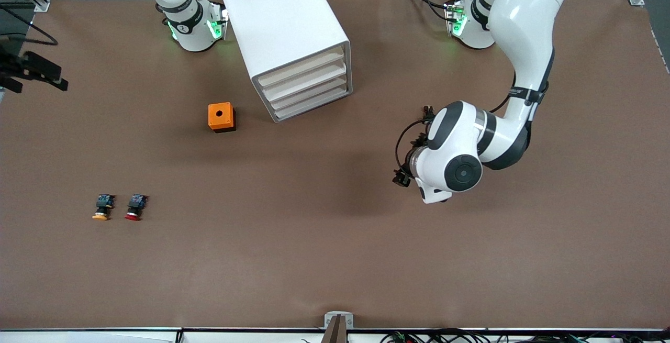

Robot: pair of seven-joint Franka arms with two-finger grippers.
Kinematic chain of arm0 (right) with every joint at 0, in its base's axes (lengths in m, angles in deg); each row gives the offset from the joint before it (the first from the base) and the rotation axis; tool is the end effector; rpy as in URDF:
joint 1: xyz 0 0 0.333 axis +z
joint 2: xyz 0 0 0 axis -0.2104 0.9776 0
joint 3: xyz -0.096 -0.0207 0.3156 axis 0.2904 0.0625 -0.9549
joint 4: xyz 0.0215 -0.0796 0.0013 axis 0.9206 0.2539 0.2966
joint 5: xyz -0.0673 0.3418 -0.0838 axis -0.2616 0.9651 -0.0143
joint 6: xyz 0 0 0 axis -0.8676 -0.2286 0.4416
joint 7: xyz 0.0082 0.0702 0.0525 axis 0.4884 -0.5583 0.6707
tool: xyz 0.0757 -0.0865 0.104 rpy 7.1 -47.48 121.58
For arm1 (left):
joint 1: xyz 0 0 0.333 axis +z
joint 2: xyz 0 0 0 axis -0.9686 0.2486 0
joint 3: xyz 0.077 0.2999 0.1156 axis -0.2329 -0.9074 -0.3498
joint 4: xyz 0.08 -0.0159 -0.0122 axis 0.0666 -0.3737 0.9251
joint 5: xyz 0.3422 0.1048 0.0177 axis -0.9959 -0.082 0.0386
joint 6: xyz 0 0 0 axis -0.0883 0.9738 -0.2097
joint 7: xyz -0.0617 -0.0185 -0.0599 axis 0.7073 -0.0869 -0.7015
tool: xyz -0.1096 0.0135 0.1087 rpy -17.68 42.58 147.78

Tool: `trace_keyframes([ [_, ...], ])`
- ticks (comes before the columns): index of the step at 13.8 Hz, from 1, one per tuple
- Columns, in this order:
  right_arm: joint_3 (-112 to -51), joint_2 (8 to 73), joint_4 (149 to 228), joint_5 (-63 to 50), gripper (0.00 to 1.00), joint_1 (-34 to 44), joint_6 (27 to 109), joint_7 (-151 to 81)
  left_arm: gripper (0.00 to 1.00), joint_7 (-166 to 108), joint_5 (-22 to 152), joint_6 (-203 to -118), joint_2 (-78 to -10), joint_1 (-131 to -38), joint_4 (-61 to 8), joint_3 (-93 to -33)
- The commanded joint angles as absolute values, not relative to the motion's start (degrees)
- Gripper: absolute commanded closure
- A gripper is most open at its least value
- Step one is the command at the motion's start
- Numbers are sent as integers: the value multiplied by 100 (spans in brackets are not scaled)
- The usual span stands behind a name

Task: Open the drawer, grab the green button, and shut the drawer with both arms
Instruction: 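Reach the left gripper to the cabinet drawer front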

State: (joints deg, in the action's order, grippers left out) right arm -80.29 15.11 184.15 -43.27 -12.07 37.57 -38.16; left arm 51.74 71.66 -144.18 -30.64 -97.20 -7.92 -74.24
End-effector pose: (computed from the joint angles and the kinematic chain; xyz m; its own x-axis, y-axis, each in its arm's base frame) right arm 0.4865 -0.0561 0.5713 0.9922 0.0295 -0.1210 0.0267 -0.9993 -0.0249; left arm 0.5613 -0.3310 0.2713 0.3456 0.8801 -0.3256 0.8364 -0.4463 -0.3184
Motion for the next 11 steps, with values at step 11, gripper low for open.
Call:
trace_keyframes([
  [11,-8072,2748,18076,-4417,0,-1619,3744,-3474,5,6689,10242,-14387,-1961,-9933,-666,-7453],
])
